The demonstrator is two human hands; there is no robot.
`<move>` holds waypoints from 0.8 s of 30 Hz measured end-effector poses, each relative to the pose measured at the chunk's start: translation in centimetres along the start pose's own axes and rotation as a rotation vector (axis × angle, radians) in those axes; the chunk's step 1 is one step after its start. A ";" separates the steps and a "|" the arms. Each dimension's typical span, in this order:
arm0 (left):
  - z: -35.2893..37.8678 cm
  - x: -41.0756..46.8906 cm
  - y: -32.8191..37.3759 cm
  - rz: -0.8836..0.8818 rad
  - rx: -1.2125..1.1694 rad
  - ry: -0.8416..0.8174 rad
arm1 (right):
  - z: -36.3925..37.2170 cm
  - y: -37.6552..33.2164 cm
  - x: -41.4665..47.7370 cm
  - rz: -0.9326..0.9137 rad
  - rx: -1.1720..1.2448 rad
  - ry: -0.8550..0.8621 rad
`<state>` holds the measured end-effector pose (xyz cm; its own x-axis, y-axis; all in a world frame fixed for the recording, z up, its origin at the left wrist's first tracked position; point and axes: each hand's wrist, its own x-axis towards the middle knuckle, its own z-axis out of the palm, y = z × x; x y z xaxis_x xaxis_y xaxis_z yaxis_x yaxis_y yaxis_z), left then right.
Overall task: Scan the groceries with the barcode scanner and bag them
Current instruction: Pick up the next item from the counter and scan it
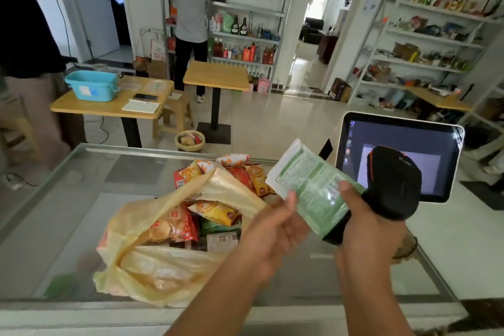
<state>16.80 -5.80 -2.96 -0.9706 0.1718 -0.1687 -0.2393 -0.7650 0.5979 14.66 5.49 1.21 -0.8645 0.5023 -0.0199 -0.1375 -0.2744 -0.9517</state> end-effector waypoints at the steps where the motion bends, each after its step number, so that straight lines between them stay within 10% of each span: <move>1: 0.7 0.1 -1.1 -0.018 -0.007 -0.026 | 0.0 0.2 0.1 -0.009 0.001 -0.008; 12: -4.0 2.3 7.1 0.504 0.619 0.411 | -2.8 1.9 -1.6 0.010 -0.860 -0.580; 24: -4.3 2.7 6.0 0.615 0.701 0.434 | -1.0 3.3 -3.1 0.127 -0.843 -0.460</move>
<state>12.84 -12.63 -3.21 -0.8708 -0.4725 0.1357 0.1990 -0.0864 0.9762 17.38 3.85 -2.14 -0.9783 0.0899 -0.1868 0.2071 0.4640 -0.8613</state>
